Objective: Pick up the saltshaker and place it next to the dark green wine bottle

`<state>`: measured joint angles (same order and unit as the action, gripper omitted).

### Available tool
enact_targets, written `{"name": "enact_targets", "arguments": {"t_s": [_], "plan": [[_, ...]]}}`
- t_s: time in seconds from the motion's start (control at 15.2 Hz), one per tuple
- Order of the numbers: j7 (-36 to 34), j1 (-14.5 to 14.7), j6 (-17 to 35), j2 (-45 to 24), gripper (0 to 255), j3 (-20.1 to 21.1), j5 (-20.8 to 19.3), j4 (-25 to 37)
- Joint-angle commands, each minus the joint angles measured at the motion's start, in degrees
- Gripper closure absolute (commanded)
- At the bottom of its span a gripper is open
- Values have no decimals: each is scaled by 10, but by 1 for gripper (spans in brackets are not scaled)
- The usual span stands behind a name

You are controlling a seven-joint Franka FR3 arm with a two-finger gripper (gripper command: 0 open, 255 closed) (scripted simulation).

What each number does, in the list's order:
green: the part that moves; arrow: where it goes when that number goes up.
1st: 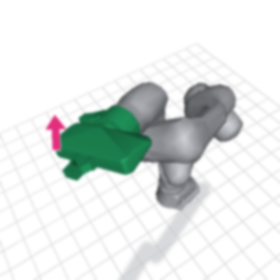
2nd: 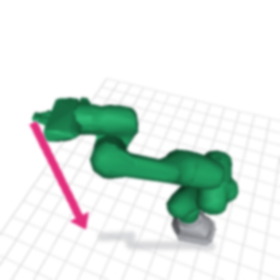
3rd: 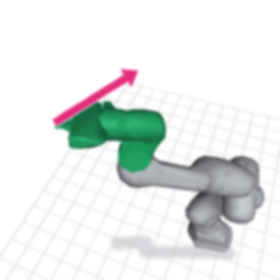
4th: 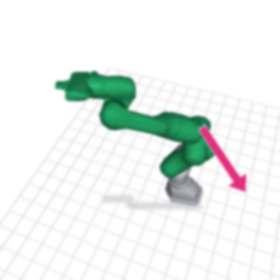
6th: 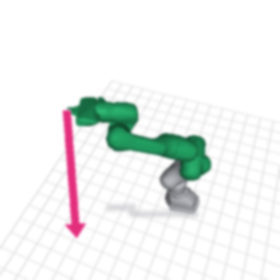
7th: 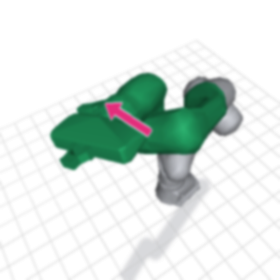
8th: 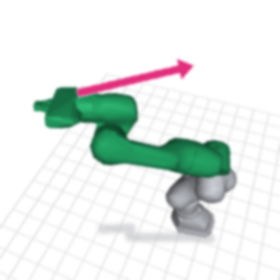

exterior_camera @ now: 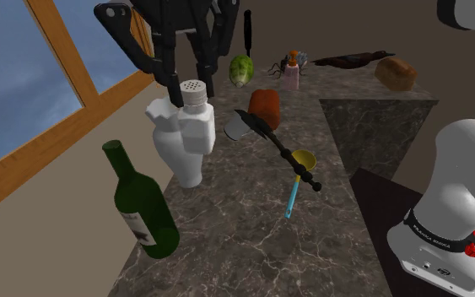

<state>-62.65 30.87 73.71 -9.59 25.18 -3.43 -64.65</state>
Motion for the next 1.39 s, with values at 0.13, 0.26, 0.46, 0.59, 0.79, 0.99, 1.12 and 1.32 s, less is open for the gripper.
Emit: {"name": "enact_targets", "arguments": {"t_s": [0.13, 0.26, 0.46, 0.59, 0.79, 0.99, 1.12, 1.32], "plan": [[7, -11, 47, 30, 255, -4, 14, -73], [10, -14, 66, 41, 255, -5, 19, -103], [14, -18, 95, 54, 255, -7, 25, -144], [17, -20, 113, 62, 255, -9, 28, -170], [20, -22, 140, 72, 255, -10, 33, -206], [22, -24, 165, 81, 255, -11, 36, -239], [24, -25, 182, 85, 255, -12, 38, -259], [26, -26, 206, 90, 255, -13, 40, -289]]}}
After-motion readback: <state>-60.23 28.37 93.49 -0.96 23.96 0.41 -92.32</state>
